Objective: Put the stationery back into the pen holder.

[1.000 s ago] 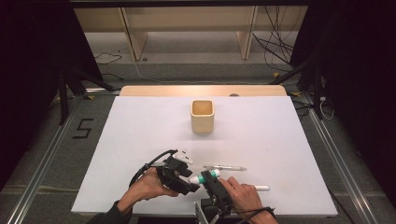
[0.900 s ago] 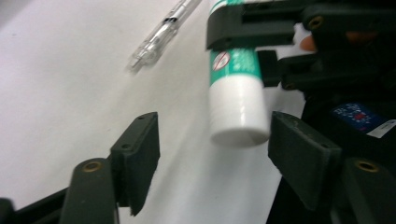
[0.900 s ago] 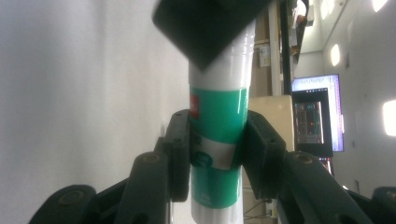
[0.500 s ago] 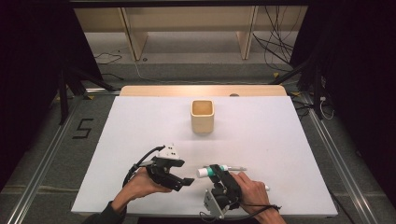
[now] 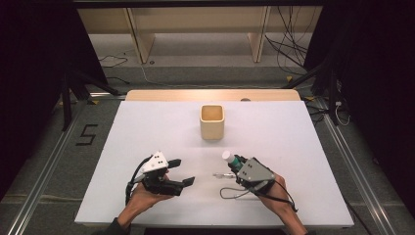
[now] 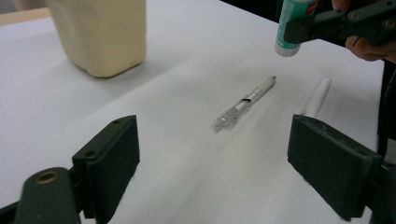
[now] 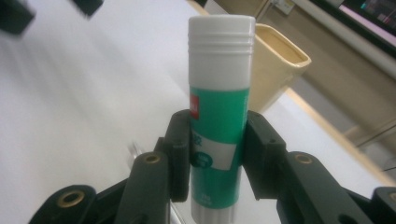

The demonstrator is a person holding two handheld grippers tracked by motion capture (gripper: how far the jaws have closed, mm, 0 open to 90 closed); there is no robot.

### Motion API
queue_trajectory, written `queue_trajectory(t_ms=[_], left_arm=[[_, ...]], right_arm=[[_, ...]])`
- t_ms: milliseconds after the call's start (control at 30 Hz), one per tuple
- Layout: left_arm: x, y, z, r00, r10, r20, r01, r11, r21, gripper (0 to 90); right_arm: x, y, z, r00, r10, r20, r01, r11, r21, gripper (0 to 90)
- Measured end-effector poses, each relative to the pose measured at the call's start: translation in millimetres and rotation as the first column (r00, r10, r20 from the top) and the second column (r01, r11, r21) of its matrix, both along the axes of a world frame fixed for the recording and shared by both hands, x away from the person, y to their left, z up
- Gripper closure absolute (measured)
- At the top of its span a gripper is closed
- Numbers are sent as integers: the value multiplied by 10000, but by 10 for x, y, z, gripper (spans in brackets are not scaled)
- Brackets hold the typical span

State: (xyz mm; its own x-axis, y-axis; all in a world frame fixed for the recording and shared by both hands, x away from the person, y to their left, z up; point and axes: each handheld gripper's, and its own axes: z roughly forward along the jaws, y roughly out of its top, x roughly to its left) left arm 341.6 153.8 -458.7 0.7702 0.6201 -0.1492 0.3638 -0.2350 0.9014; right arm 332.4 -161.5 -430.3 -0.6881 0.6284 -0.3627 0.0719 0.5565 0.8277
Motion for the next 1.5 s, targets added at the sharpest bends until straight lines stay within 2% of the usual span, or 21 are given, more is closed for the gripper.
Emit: queue_trajectory(t_ms=[67, 167, 267, 400, 600, 633, 833, 1100, 1167, 1300, 1400, 1500], left_arm=[[-5, 48, -17, 9998, 167, 74, -166, 9998, -102, 154], [-20, 104, -37, 9990, 432, 132, -430, 9990, -132, 154], [-34, 152, -66, 9976, 673, 147, -671, 9977, -131, 153], [-51, 205, -107, 9962, 859, 168, -855, 9961, -213, 154], [-69, 237, -113, 9941, 1035, 310, -1026, 9943, -290, 154], [-73, 243, -111, 9937, 1068, 355, -1057, 9939, -319, 153], [-96, 266, -114, 9905, 1310, 427, -1293, 9908, -404, 154], [-151, 261, -122, 9912, 1250, 445, -1230, 9914, -457, 154], [-154, 262, -128, 9912, 1251, 424, -1233, 9914, -442, 154], [-158, 272, -129, 9908, 1285, 427, -1264, 9908, -485, 154], [-157, 284, -131, 9904, 1313, 423, -1293, 9905, -464, 154], [-156, 285, -133, 9904, 1310, 448, -1291, 9907, -428, 154]], right_arm=[[102, -29, 55, 9977, 13, -671, 47, 9959, 904, 657], [259, -58, 115, 9883, 100, -1524, 240, 9753, 2195, 657], [400, -52, 155, 9813, 88, -1923, 440, 9623, 2685, 657], [560, -30, 202, 9684, 277, -2478, 620, 9358, 3469, 657], [784, 52, 303, 9557, 342, -2923, 892, 9128, 3985, 657], [822, 68, 322, 9559, 364, -2914, 893, 9093, 4064, 657], [1045, 154, 415, 9488, 307, -3144, 1144, 8943, 4326, 657], [1293, 254, 485, 9411, 155, -3378, 1460, 8824, 4473, 657], [1350, 275, 502, 9376, 192, -3471, 1511, 8767, 4567, 657], [1452, 334, 535, 9345, 91, -3559, 1626, 8784, 4494, 657], [1525, 369, 538, 9323, -4, -3616, 1767, 8730, 4547, 657], [1598, 398, 520, 9255, -55, -3787, 1954, 8635, 4649, 657]])
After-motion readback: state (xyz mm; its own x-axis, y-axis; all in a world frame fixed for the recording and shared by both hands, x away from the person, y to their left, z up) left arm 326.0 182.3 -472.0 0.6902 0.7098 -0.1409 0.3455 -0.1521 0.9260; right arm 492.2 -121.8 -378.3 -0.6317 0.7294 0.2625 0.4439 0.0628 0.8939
